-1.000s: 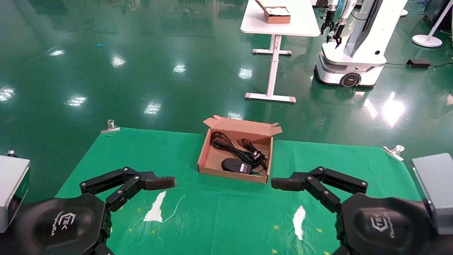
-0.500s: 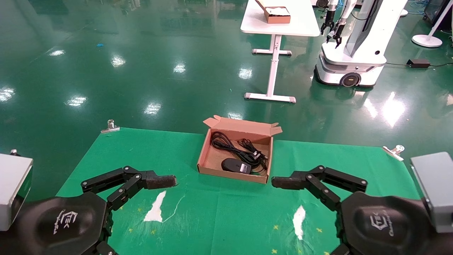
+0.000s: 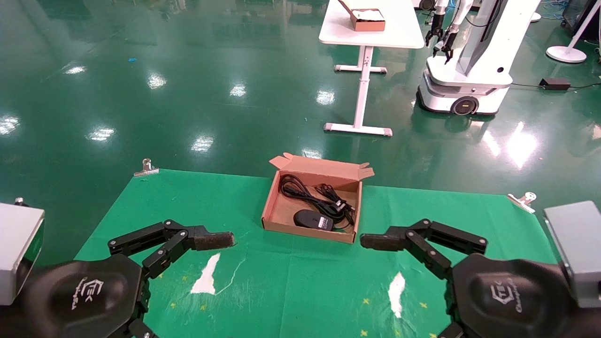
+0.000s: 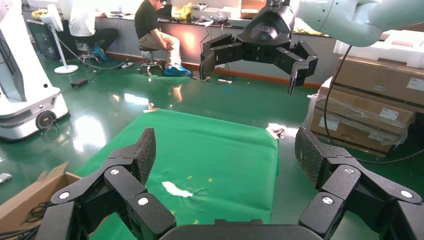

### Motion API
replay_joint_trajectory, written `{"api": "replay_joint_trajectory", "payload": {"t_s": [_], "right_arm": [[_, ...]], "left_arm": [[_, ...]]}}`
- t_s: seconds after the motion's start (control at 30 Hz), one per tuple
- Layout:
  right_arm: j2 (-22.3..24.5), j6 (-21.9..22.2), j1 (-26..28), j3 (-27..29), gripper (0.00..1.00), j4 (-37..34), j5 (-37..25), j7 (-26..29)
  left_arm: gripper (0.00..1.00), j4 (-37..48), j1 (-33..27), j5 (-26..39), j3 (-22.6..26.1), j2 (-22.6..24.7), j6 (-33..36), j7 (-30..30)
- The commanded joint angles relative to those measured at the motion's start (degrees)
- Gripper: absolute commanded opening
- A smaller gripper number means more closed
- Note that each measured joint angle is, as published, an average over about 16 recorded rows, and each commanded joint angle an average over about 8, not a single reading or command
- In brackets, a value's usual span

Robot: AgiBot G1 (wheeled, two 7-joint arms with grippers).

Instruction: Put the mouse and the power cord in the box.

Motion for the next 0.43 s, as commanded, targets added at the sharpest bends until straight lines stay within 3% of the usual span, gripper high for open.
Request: {"api": "replay_joint_trajectory", "payload": {"t_s": [0.03, 0.43], "right_arm": [[0.0, 0.0, 0.01, -0.01, 1.0, -0.01, -0.01, -0.01], [0.0, 0.0, 0.04, -0.03, 1.0, -0.05, -0.05, -0.03]], "left_arm": [[1.0, 0.01, -0.01, 0.01, 0.01, 0.01, -0.01, 0.0], [1.0, 0.02, -0.03, 0.03, 0.05, 0.03, -0.03, 0.0]]}}
